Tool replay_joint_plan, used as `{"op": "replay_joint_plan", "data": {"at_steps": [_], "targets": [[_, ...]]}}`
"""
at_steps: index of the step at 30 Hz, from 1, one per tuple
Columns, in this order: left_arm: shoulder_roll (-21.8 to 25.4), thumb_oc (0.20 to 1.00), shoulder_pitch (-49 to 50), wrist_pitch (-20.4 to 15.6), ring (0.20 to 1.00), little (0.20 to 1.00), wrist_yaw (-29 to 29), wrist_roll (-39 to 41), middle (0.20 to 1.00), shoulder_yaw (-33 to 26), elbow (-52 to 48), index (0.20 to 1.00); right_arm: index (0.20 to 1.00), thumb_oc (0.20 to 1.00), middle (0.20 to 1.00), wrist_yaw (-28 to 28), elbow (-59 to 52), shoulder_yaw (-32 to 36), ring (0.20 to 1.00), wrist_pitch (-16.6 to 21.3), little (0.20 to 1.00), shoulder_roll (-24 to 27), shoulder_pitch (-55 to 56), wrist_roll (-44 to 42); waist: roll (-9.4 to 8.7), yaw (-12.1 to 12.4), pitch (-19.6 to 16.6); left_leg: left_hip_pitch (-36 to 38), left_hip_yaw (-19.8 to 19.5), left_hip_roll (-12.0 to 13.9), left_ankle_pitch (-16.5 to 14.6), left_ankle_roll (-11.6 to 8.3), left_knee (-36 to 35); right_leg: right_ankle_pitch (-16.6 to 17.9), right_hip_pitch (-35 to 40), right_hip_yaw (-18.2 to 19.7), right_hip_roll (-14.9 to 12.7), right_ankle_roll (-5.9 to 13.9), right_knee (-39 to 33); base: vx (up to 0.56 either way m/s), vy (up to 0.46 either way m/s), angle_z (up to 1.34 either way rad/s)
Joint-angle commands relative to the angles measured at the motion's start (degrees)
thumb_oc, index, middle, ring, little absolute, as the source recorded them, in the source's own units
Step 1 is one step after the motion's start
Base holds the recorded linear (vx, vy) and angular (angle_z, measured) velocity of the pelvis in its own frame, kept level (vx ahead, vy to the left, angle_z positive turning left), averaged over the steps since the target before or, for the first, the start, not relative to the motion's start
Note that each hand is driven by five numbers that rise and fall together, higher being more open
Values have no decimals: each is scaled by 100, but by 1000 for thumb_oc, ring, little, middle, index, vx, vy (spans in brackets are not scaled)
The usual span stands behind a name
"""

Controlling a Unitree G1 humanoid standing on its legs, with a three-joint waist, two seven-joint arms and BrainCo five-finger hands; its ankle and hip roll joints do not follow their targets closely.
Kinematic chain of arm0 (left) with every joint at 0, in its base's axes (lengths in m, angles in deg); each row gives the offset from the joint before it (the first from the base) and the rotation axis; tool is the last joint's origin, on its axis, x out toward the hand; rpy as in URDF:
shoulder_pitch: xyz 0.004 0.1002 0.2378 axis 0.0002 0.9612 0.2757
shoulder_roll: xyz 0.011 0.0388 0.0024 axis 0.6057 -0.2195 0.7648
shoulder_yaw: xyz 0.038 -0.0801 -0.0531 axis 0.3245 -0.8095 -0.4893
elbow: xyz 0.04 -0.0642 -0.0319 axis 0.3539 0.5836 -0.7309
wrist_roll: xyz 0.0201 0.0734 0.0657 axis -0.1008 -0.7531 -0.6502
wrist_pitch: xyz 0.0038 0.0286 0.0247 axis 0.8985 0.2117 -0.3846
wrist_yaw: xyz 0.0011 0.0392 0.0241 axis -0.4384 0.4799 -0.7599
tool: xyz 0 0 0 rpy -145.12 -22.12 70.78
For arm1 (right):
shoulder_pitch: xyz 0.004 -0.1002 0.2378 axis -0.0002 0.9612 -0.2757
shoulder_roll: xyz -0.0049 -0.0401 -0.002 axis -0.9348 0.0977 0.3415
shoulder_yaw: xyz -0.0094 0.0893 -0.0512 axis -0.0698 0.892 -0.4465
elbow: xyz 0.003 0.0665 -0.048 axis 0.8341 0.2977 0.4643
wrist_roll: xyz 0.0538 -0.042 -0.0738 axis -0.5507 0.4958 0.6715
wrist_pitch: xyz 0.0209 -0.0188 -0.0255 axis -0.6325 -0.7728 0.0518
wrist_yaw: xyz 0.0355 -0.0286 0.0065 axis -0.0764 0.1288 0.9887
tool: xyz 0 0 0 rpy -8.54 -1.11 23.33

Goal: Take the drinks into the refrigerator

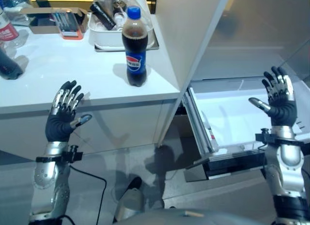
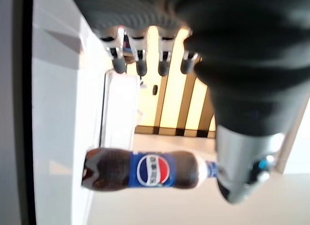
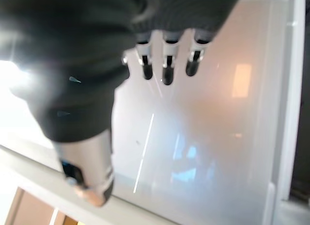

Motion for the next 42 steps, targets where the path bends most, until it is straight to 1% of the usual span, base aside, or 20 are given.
{"op": "replay_joint_plan", "data": {"at_steps": [1,9,14,17,25,33,40,42], "targets": [[85,1000,-110,-369,1000,1000,60,-89,1000,-113,-271,1000,1000,1000,1000,11,-212,-32,1000,290,1000,314,-121,49,144,-138,-265,207,119,-22,-17,376,-395,-205,-192,-48,203,-250,427,18,12,-26],[73,1000,-164,-361,1000,1000,121,-113,1000,-64,-120,1000,1000,1000,1000,44,-185,-34,1000,263,1000,335,-139,33,144,-255,-319,275,302,37,-73,401,-423,-168,-199,180,235,-247,331,20,-1,-21],[58,1000,-191,-376,1000,1000,205,-169,1000,-149,123,1000,1000,1000,1000,110,-212,-30,1000,234,1000,300,-120,4,131,-289,-351,324,374,44,-118,422,-425,-145,-189,257,246,-239,277,27,5,-9],[40,1000,-239,-370,1000,1000,265,-173,1000,-201,276,1000,1000,1000,1000,129,-209,-15,1000,222,1000,301,-123,2,136,-314,-368,315,391,33,-89,434,-430,-89,-198,269,239,-224,236,3,25,-6],[208,1000,-468,-453,1000,1000,759,-530,1000,-559,1092,1000,1000,1000,1000,218,-193,-66,1000,169,1000,299,-216,-68,122,-387,-410,398,537,63,-141,479,-471,-46,-199,460,257,-201,175,21,15,-10],[364,1000,-498,-495,1000,1000,1256,-980,1000,-967,1608,1000,1000,1000,1000,310,-201,-121,1000,98,1000,328,-268,-136,118,-439,-447,523,733,88,-225,543,-489,0,-225,736,269,-166,174,15,23,-20],[562,1000,-613,-490,1000,1000,1459,-1181,1000,-1074,1844,1000,1000,1000,1000,372,-212,-183,1000,49,1000,376,-317,-195,99,-459,-482,598,824,105,-263,555,-512,20,-198,870,293,-154,115,13,16,-16],[718,1000,-780,-480,1000,1000,1592,-1267,1000,-1051,2091,1000,1000,1000,1000,398,-194,-238,1000,11,1000,401,-337,-232,95,-491,-508,640,846,116,-271,550,-529,24,-164,891,304,-151,74,19,16,-14]]}}
